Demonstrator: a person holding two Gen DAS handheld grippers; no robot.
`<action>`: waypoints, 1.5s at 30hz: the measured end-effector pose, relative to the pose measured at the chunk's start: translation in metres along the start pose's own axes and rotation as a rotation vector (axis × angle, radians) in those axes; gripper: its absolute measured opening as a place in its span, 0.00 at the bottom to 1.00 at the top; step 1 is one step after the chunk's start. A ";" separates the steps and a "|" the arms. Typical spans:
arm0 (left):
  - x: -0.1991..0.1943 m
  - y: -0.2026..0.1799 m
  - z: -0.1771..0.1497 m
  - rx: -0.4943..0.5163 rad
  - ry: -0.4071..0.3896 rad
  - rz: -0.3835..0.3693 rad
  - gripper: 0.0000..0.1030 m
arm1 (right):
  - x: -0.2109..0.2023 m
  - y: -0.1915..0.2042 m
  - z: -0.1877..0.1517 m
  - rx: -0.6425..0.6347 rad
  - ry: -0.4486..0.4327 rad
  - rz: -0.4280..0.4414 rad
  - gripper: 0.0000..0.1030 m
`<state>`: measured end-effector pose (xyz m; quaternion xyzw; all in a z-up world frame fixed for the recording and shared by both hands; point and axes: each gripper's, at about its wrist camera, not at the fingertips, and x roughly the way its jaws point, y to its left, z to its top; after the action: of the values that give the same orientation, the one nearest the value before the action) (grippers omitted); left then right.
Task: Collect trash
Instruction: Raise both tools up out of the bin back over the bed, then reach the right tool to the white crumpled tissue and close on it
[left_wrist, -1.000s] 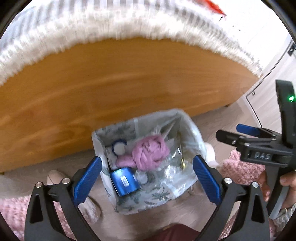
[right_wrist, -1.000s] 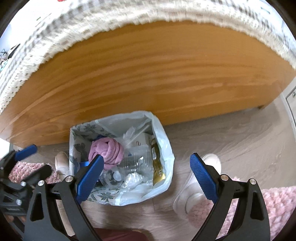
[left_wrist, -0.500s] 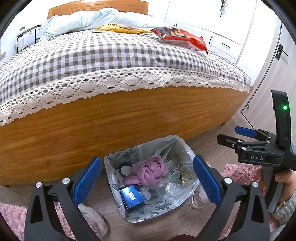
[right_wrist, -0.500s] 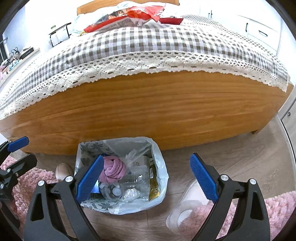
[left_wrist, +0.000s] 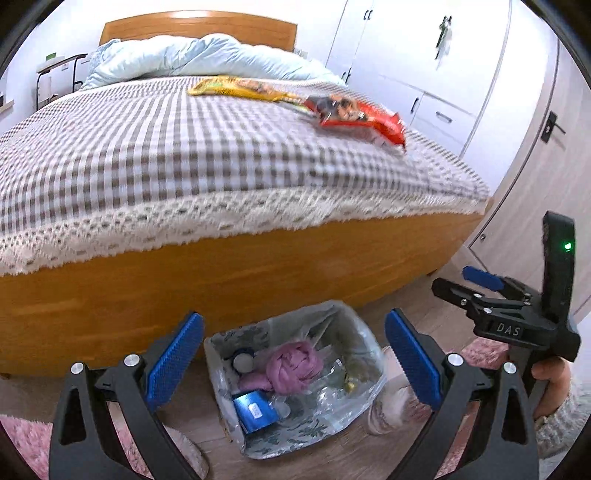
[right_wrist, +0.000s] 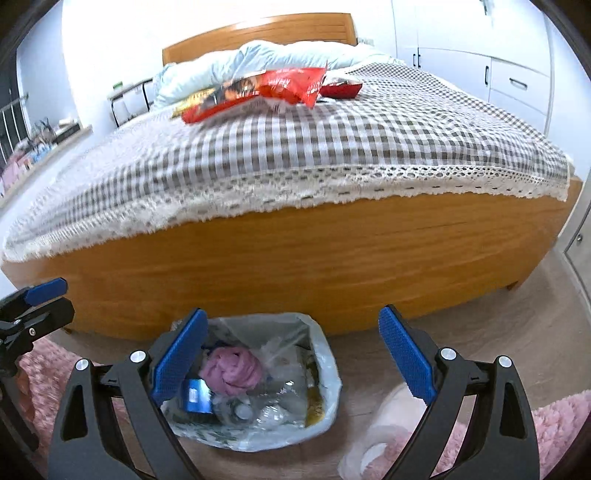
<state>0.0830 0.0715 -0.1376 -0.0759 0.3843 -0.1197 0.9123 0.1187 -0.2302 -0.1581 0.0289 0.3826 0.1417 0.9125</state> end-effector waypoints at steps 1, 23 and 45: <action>-0.002 0.000 0.003 0.000 -0.009 -0.005 0.93 | -0.002 -0.002 0.003 0.015 -0.005 0.014 0.88; -0.034 -0.015 0.118 0.051 -0.305 -0.022 0.93 | -0.033 -0.019 0.113 -0.038 -0.334 -0.032 0.88; 0.007 -0.020 0.210 0.080 -0.376 -0.039 0.93 | -0.010 -0.040 0.224 -0.049 -0.470 -0.102 0.88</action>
<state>0.2359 0.0606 0.0076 -0.0679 0.2007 -0.1362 0.9678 0.2804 -0.2591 0.0003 0.0195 0.1570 0.0943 0.9829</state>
